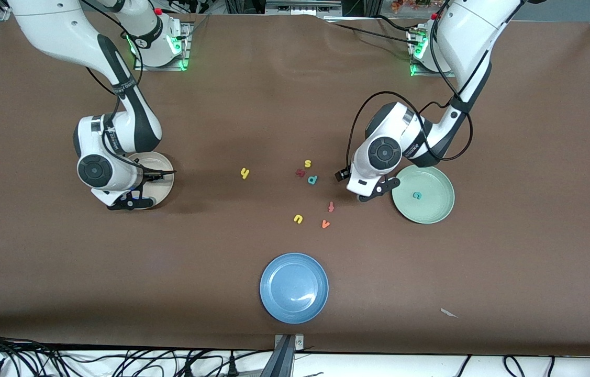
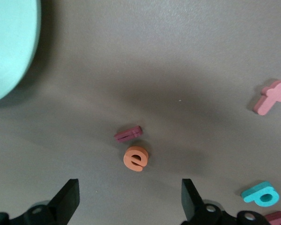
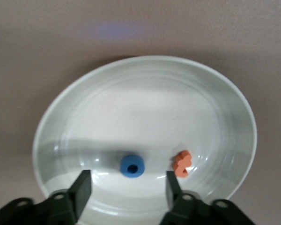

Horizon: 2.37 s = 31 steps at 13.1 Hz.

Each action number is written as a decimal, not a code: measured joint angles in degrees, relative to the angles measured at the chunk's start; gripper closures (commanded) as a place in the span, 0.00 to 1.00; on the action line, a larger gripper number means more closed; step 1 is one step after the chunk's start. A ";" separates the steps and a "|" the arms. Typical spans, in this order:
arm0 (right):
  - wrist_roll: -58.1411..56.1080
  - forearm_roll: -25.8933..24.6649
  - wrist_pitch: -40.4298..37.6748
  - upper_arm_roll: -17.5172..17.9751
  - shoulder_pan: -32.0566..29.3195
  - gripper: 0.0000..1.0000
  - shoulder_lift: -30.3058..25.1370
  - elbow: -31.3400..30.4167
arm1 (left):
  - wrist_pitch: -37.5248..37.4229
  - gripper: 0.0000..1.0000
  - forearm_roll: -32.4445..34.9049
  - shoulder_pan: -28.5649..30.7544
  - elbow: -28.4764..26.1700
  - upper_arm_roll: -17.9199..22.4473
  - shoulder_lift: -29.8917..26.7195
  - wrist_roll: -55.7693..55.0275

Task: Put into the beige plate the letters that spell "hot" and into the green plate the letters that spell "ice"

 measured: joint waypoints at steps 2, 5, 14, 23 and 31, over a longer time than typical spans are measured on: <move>2.31 3.00 -2.03 3.19 0.05 0.11 -2.33 1.05 | 0.20 0.20 0.00 0.01 -0.02 0.00 0.82 -0.07; 16.75 3.69 -2.26 10.80 0.85 0.11 -4.21 2.54 | 3.26 0.43 0.00 -0.02 -0.36 0.00 2.73 -0.12; 63.70 3.73 13.45 13.88 12.72 0.11 2.32 2.38 | 4.71 0.95 0.00 -0.30 -0.67 -0.25 3.45 -0.15; 67.01 3.73 20.50 13.80 13.40 0.28 5.70 -0.27 | -4.40 0.95 0.18 0.39 3.06 0.42 -0.09 0.37; 67.05 3.73 26.68 13.55 13.40 0.42 5.54 -3.49 | -11.43 0.95 9.09 9.17 6.49 1.32 -0.77 16.49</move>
